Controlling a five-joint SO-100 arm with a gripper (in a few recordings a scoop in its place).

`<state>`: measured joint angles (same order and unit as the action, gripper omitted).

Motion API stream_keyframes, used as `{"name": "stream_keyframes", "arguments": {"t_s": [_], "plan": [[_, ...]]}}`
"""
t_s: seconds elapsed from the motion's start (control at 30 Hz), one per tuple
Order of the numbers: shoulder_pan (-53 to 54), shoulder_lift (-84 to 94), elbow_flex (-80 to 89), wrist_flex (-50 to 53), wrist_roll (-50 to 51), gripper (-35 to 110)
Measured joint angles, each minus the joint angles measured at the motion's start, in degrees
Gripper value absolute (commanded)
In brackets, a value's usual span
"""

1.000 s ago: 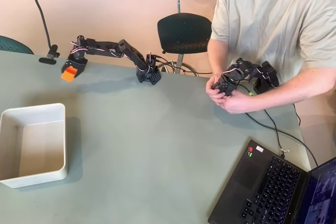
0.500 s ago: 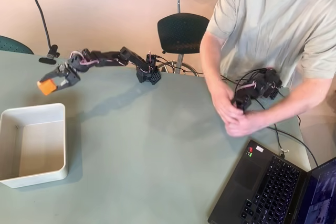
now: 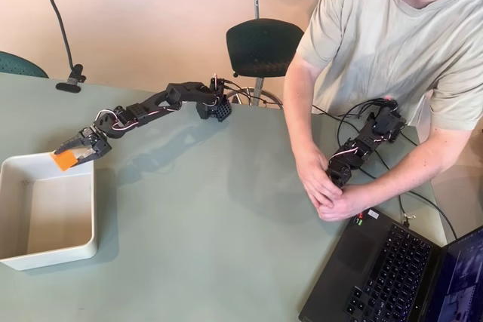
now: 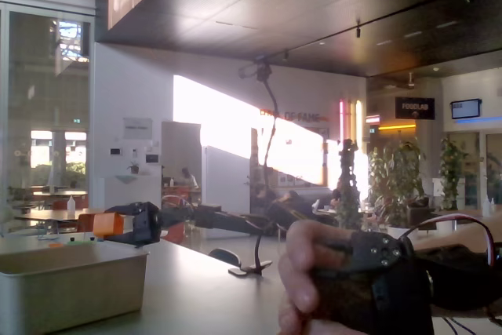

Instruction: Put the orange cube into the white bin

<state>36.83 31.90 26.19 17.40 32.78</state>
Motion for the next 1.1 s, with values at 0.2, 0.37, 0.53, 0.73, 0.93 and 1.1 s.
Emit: {"name": "stream_keyframes", "arguments": {"t_s": [0.2, 0.37, 0.53, 0.73, 0.93, 1.1], "plan": [[-0.4, -1.3, 0.0, -0.2, 0.0, 58], [-0.7, -1.3, 0.0, -0.2, 0.0, 63], [-0.8, -1.2, 0.0, -0.2, 0.0, 63], [-0.8, 9.7, 0.0, 8.4, 0.0, 63], [-2.9, 29.0, -0.4, 25.0, -5.9, 63], [-3.9, 40.1, -0.4, 41.7, -22.4, 63]]}}
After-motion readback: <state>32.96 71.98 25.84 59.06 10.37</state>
